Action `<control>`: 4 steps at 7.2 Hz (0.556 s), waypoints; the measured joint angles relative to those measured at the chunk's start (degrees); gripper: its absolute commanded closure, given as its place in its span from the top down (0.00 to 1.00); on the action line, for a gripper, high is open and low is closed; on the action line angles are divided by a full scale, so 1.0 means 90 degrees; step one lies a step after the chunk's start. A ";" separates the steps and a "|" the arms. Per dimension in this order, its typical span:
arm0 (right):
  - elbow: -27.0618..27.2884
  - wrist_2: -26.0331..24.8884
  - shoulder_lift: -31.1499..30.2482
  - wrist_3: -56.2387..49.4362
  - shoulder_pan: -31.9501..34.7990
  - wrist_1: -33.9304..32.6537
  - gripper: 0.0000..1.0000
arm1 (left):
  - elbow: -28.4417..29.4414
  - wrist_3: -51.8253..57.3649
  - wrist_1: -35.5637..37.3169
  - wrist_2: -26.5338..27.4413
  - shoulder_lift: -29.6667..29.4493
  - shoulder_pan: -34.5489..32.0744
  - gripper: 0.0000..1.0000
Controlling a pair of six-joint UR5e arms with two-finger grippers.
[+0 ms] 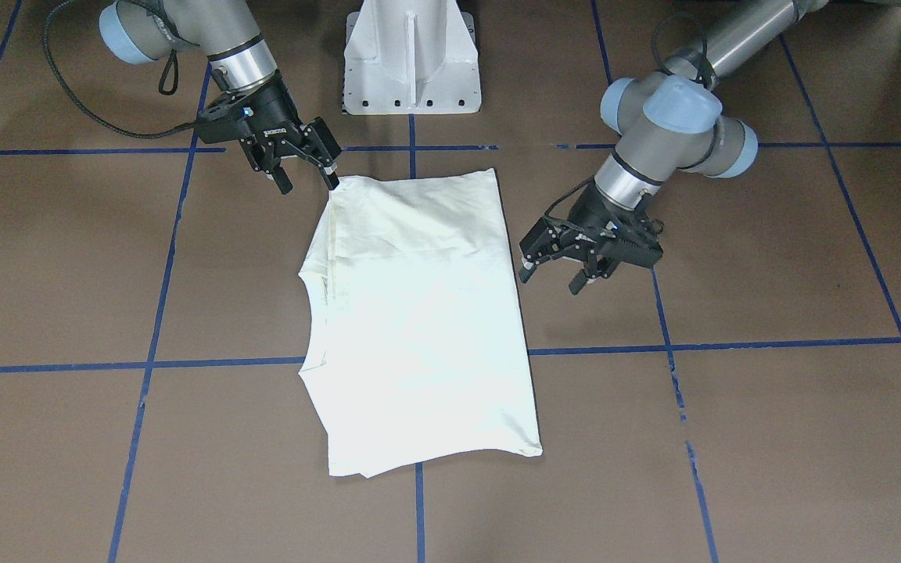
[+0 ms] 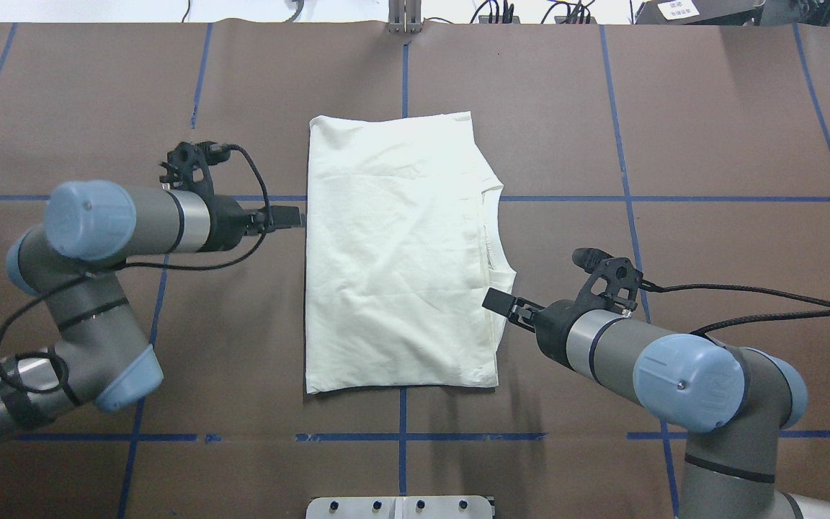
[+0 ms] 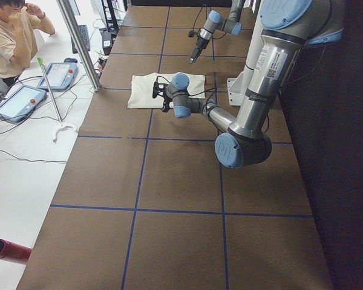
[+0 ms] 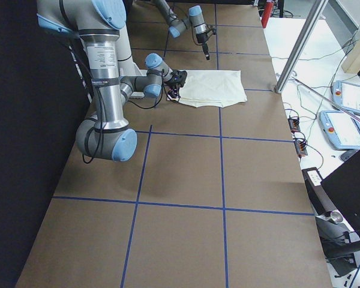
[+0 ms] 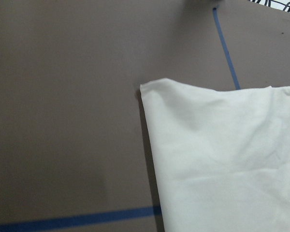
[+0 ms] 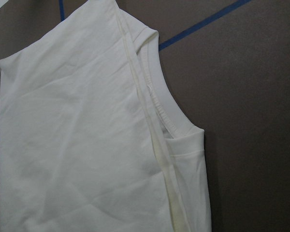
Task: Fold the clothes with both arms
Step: 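Move both grippers to the shirt's near corners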
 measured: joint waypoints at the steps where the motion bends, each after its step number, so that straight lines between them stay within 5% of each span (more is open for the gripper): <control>1: -0.0004 0.0002 -0.0024 0.0118 0.0086 0.0037 1.00 | -0.0386 -0.0785 0.0312 0.0486 0.0146 0.0575 0.83; 2: -0.0007 0.0002 -0.0028 0.0184 0.0139 0.0048 1.00 | -0.0648 -0.1458 0.0643 0.0955 0.0202 0.1076 0.70; 4: -0.0011 0.0001 -0.0026 0.0234 0.0172 0.0049 1.00 | -0.0914 -0.2267 0.0956 0.1421 0.0250 0.1670 0.69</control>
